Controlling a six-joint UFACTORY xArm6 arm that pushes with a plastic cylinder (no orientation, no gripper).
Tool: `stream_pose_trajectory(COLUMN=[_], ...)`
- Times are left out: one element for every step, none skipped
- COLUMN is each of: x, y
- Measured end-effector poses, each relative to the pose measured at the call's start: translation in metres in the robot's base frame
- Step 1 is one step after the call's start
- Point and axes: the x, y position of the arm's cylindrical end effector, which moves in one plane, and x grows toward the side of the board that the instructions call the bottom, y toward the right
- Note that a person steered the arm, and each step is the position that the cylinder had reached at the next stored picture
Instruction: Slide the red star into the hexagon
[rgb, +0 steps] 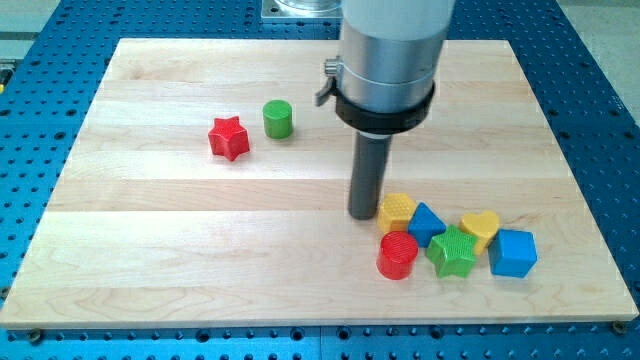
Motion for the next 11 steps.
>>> stream_pose_trajectory(x=[-0.030, -0.033, -0.064, -0.099, -0.085, -0.054, -0.068, -0.102, -0.107, -0.101, -0.044], y=[-0.100, -0.191, -0.203, -0.185, -0.124, -0.037, -0.054, -0.076, -0.016, 0.082, 0.074])
